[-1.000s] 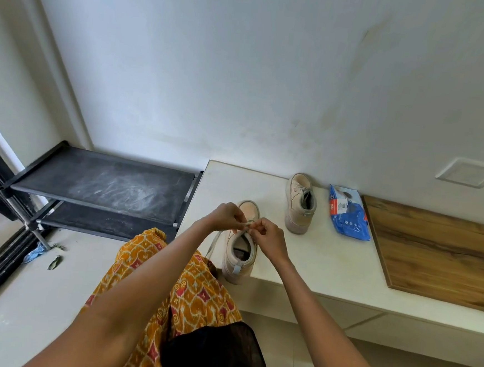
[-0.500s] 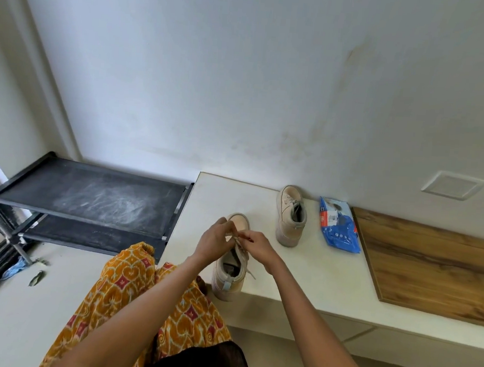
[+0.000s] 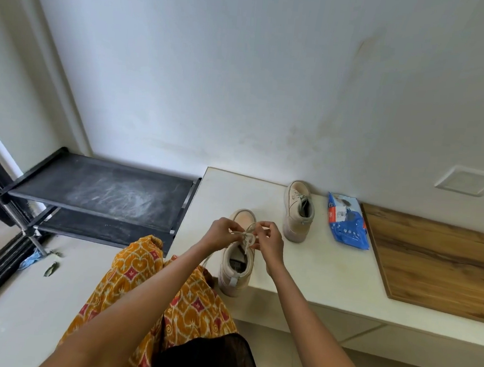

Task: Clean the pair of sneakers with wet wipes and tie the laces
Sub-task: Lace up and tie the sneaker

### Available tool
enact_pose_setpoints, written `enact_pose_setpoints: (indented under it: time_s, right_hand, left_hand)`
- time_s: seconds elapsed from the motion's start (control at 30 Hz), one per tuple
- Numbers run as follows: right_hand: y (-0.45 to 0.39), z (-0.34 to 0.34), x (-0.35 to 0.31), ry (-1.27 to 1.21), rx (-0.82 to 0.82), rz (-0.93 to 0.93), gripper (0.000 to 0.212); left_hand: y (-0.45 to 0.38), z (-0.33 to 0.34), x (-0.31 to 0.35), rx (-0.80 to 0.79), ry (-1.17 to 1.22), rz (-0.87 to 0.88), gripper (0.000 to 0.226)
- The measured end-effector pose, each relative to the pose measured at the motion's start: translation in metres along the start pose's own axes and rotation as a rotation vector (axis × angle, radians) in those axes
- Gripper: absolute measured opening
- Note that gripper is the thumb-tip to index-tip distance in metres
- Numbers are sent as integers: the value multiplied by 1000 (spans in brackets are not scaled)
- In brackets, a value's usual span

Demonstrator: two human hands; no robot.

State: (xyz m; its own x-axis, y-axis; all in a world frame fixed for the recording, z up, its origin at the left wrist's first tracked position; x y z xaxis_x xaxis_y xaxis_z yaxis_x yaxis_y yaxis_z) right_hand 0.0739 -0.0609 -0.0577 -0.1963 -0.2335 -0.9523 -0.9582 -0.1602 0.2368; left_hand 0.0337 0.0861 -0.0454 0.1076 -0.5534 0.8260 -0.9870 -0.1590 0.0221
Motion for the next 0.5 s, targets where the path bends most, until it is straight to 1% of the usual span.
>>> enact_pose_setpoints:
  time_s: [0.07,0.13,0.23,0.3,0.37,0.5]
  right_hand:
    - [5,-4,10,0,23,55,26]
    - [8,-7,19,17,24,106,38]
    - [9,-6,21,42,-32,121,45]
    - [9,-3,22,65,-86,126,46]
    - [11,-1,23,17,-140,152,42]
    - [18,11,25,-51,-321,147,23]
  left_hand:
    - [2,1,0,22,14,-20,16]
    - [5,0,1,76,34,-41,16]
    - [13,-2,-1,179,84,-76,15]
    - [19,-1,-4,250,131,-101,15]
    - [24,-2,-8,318,171,-124,18]
    - [30,-1,-11,374,230,-141,16]
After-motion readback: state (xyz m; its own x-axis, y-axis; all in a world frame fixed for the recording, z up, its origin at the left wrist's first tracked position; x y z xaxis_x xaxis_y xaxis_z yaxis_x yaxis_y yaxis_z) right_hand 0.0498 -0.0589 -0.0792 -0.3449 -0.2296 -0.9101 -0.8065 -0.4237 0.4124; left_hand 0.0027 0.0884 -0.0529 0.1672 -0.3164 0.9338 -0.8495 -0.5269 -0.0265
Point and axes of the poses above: each hand's wrist, its own y-axis away from the middle knuckle, its own z-axis out of the palm, x = y × z, the point moved 10 cm from there along -y, towards the middle knuckle, and after that the axes turned 4 degrees about z, right-handed, at the moved point
